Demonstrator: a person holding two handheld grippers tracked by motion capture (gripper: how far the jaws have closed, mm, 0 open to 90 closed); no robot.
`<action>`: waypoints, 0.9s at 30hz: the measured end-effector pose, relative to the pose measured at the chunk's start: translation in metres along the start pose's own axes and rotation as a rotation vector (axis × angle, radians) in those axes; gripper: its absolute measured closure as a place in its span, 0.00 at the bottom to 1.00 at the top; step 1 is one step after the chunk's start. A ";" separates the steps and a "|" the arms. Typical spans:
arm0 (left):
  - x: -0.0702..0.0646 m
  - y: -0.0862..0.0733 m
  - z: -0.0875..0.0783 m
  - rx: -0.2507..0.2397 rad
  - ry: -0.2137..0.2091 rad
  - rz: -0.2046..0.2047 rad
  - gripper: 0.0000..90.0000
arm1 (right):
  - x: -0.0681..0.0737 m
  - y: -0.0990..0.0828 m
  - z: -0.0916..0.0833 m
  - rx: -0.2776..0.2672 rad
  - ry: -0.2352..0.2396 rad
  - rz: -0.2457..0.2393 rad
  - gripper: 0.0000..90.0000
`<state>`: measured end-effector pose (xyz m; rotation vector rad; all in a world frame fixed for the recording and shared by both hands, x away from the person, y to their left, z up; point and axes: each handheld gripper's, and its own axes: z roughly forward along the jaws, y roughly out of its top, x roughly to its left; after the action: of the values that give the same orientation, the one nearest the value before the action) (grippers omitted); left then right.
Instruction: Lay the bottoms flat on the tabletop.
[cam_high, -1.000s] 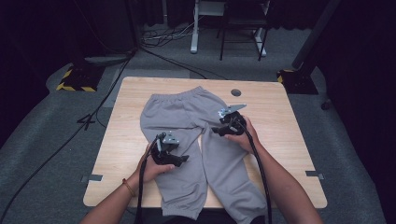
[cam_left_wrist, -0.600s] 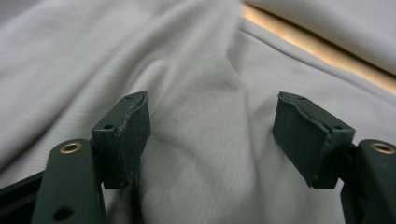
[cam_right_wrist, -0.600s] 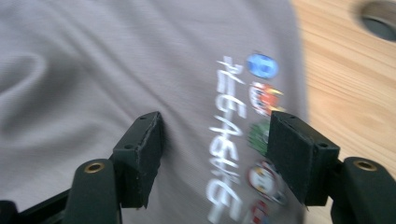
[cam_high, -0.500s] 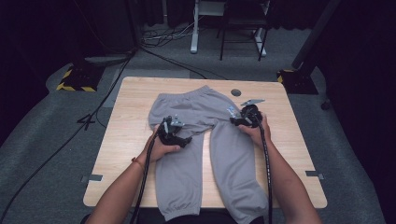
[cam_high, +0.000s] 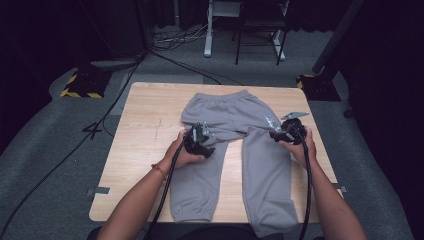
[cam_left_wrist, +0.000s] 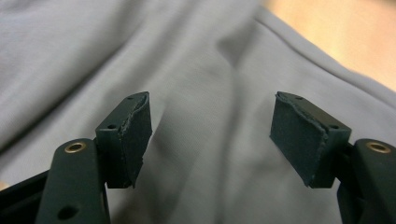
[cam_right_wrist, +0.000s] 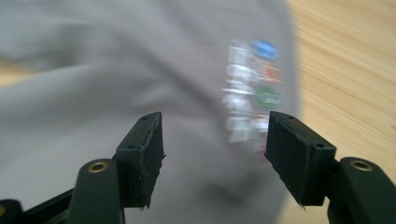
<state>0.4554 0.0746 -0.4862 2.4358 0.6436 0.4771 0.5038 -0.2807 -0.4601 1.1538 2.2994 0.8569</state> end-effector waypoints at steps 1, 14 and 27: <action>-0.009 -0.005 -0.006 -0.004 0.002 0.018 0.33 | 0.014 0.001 -0.010 -0.027 0.049 -0.031 0.42; -0.056 -0.067 -0.051 -0.089 -0.186 -0.091 0.33 | 0.149 -0.029 -0.026 0.092 0.305 -0.294 0.55; -0.105 -0.084 -0.077 -0.086 -0.238 -0.040 0.33 | 0.158 -0.040 -0.041 0.119 0.413 -0.294 0.98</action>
<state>0.3056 0.1118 -0.4973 2.3462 0.5570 0.1895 0.3675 -0.1832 -0.4729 0.6997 2.7977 0.9195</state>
